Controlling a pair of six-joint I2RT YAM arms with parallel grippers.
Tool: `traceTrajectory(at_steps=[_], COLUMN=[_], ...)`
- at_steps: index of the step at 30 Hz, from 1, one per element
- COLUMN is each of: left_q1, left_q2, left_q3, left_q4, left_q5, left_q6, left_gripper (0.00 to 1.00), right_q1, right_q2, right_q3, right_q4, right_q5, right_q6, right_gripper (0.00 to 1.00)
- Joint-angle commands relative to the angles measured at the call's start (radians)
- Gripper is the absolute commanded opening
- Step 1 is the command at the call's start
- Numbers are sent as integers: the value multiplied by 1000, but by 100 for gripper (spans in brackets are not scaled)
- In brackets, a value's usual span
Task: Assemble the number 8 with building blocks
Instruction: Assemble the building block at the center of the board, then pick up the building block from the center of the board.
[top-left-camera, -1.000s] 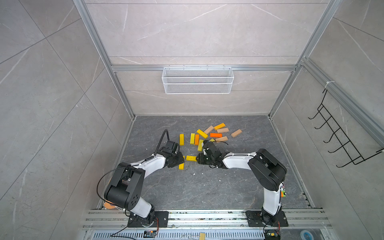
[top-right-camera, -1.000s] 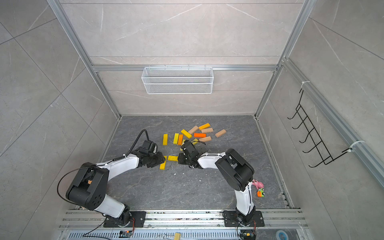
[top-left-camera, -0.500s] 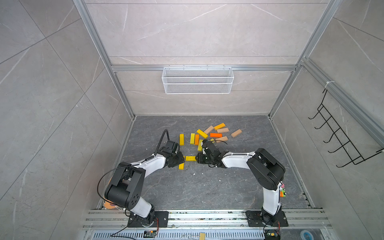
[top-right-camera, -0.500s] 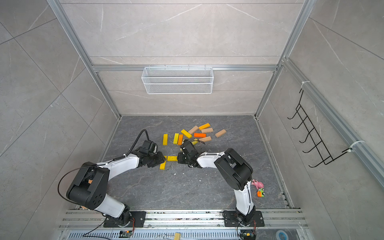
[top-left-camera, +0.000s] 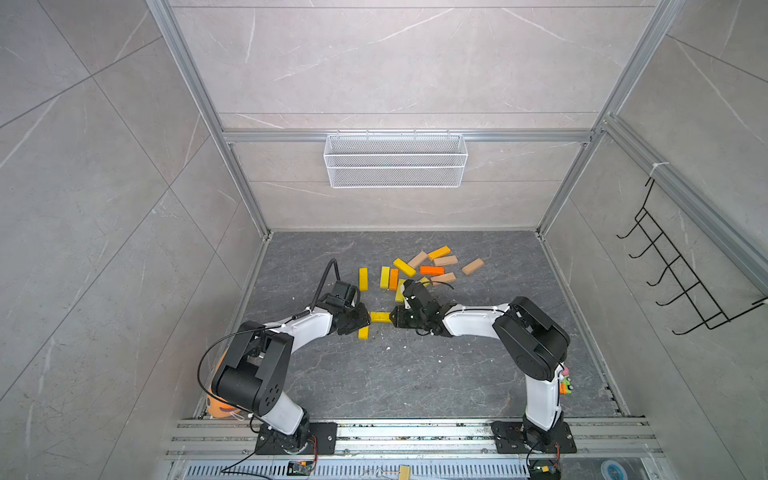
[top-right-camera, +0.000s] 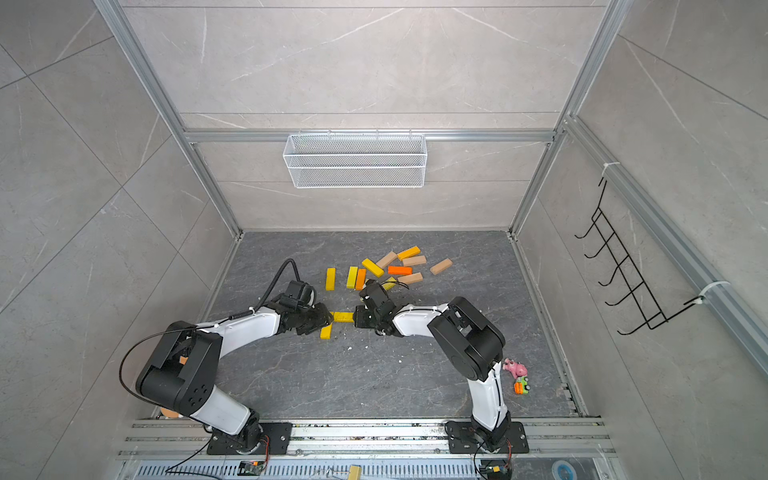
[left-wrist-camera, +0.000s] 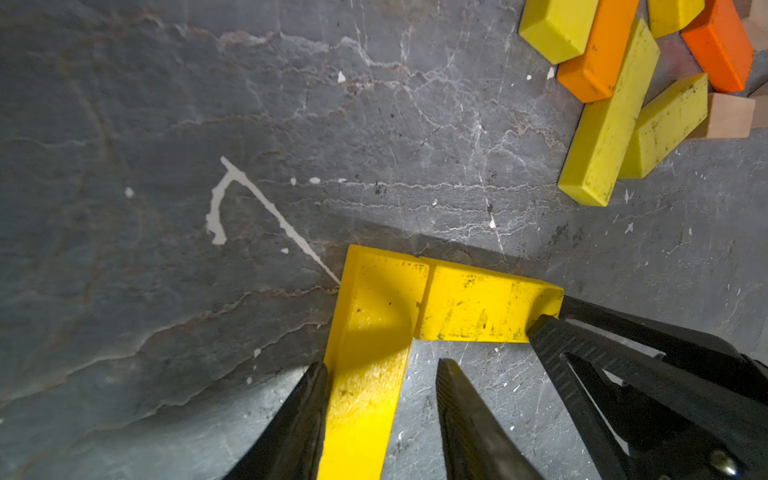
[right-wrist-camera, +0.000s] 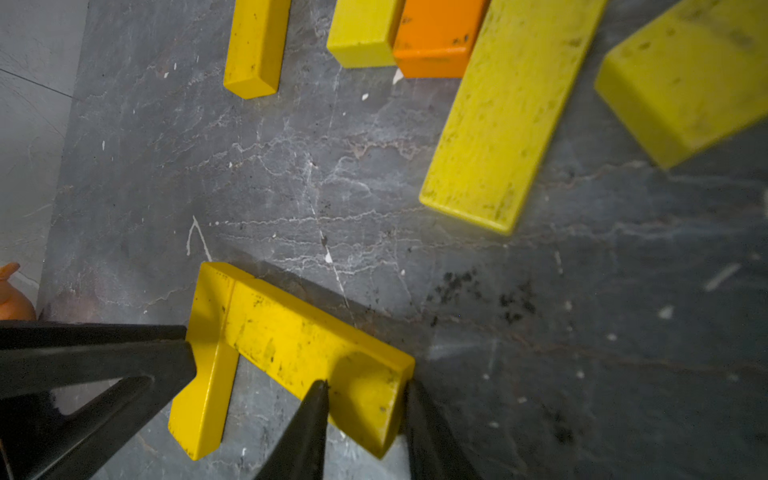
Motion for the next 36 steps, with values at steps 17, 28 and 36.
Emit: traceTrajectory(at_steps=[17,28,36], left_q1=[26,39,43], left_q2=[-63,189,408], left_q3=[121,437,663], left_q4=[-179,-272,-317], left_q5=[-92,-236,-307], left_q6=[89,172,215], left_gripper=[48,54,54], right_q1=[6,9,10], right_q2=[-207,-513,-676], right_q3=[-134,-301,-347], right_q4=[-40,-93,-176], right_q5=[96,85,115], right_q6=[-34,-97,-112], right_gripper=[47,50,51])
